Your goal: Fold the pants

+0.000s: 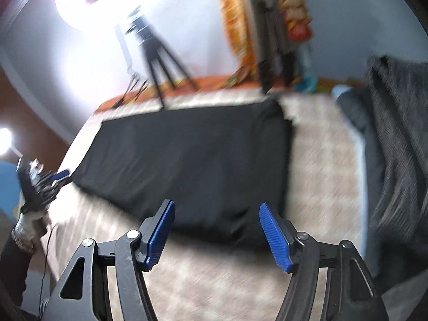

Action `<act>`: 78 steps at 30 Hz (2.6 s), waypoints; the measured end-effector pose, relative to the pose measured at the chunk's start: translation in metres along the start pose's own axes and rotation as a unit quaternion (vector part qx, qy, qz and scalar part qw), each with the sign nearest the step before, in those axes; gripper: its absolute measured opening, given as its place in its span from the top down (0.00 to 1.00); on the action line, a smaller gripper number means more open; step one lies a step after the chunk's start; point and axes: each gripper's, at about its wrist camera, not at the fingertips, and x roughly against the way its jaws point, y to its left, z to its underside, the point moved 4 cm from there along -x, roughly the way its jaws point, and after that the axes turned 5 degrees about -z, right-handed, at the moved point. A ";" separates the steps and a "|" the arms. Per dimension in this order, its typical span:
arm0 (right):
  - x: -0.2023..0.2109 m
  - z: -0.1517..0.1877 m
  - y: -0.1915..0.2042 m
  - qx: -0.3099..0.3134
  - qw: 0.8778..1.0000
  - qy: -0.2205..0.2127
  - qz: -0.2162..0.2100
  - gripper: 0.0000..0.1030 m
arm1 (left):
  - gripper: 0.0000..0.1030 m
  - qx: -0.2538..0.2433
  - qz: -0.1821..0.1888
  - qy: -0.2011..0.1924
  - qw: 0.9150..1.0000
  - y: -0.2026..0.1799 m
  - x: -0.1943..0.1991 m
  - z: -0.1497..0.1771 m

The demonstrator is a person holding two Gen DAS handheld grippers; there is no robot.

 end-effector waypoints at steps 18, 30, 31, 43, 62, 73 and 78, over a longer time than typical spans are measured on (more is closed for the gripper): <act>-0.095 0.023 0.082 0.013 0.997 0.006 -0.074 0.33 | 0.70 -0.040 -0.002 0.021 0.999 -0.018 -0.019 0.015; -0.111 0.006 0.107 -0.009 0.987 -0.023 -0.160 0.48 | 0.70 -0.034 -0.004 0.003 0.999 -0.013 -0.017 -0.002; -0.113 0.005 0.109 -0.013 0.986 -0.023 -0.165 0.49 | 0.70 -0.034 -0.004 0.000 0.999 -0.013 -0.016 -0.004; -0.140 0.001 0.136 -0.046 0.970 0.009 -0.237 0.61 | 0.70 -0.029 -0.004 -0.013 0.999 -0.011 -0.013 -0.011; -0.147 0.025 0.151 -0.128 0.938 0.098 -0.306 0.80 | 0.70 -0.043 0.012 -0.027 0.999 -0.029 0.004 -0.010; -0.067 0.015 0.111 0.016 0.993 0.005 -0.116 0.63 | 0.70 -0.093 0.100 -0.021 0.990 -0.097 0.010 0.002; -0.073 0.002 0.074 0.013 0.999 0.008 -0.037 0.63 | 0.70 -0.120 0.129 -0.011 0.984 -0.130 0.006 -0.006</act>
